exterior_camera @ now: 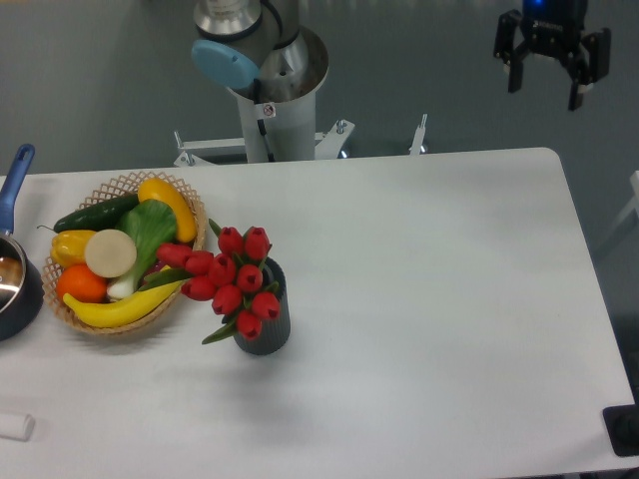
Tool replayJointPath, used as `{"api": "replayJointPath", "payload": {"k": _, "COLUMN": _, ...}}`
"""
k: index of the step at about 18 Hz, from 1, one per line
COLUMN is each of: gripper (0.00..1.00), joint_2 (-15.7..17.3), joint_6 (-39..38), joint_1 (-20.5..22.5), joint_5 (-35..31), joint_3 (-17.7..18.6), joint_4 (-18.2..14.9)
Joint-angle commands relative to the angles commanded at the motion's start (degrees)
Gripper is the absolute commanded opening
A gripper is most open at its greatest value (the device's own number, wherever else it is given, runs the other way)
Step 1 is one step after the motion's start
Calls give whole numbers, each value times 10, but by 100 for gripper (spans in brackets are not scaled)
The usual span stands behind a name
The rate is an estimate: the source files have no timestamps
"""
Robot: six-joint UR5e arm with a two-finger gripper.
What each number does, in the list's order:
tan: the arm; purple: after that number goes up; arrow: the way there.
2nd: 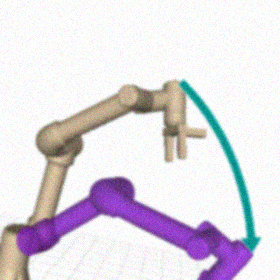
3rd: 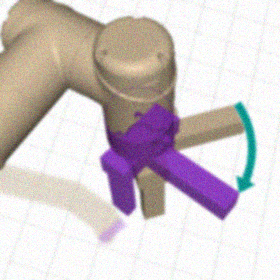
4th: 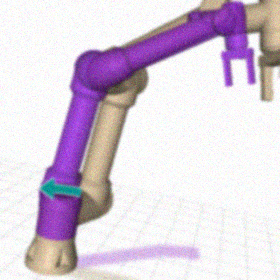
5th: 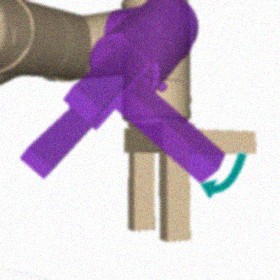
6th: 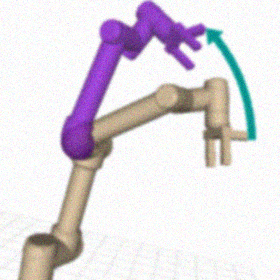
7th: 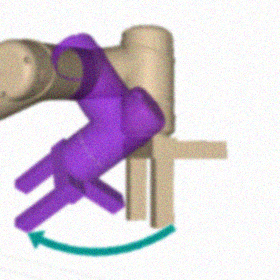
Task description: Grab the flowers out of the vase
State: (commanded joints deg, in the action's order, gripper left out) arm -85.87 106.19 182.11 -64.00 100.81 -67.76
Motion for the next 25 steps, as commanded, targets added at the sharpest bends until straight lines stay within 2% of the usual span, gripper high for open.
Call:
{"api": "replayJointPath", "payload": {"k": 6, "gripper": 100, "joint_2": 4, "joint_6": -193, "joint_1": -11, "joint_5": 88, "joint_3": 20, "joint_4": 3}}
{"api": "replayJointPath", "payload": {"k": 8, "gripper": 100, "joint_2": 5, "joint_6": -236, "joint_1": -25, "joint_5": 104, "joint_3": 29, "joint_4": 3}}
{"api": "replayJointPath", "payload": {"k": 13, "gripper": 100, "joint_2": 0, "joint_6": -255, "joint_1": -90, "joint_5": 128, "joint_3": 45, "joint_4": 3}}
{"api": "replayJointPath", "payload": {"k": 19, "gripper": 100, "joint_2": 7, "joint_6": -289, "joint_1": -141, "joint_5": 157, "joint_3": 65, "joint_4": 7}}
{"api": "replayJointPath", "payload": {"k": 21, "gripper": 100, "joint_2": 6, "joint_6": -292, "joint_1": -164, "joint_5": 157, "joint_3": 75, "joint_4": 27}}
{"api": "replayJointPath", "payload": {"k": 25, "gripper": 100, "joint_2": 6, "joint_6": -288, "joint_1": -198, "joint_5": 165, "joint_3": 137, "joint_4": 118}}
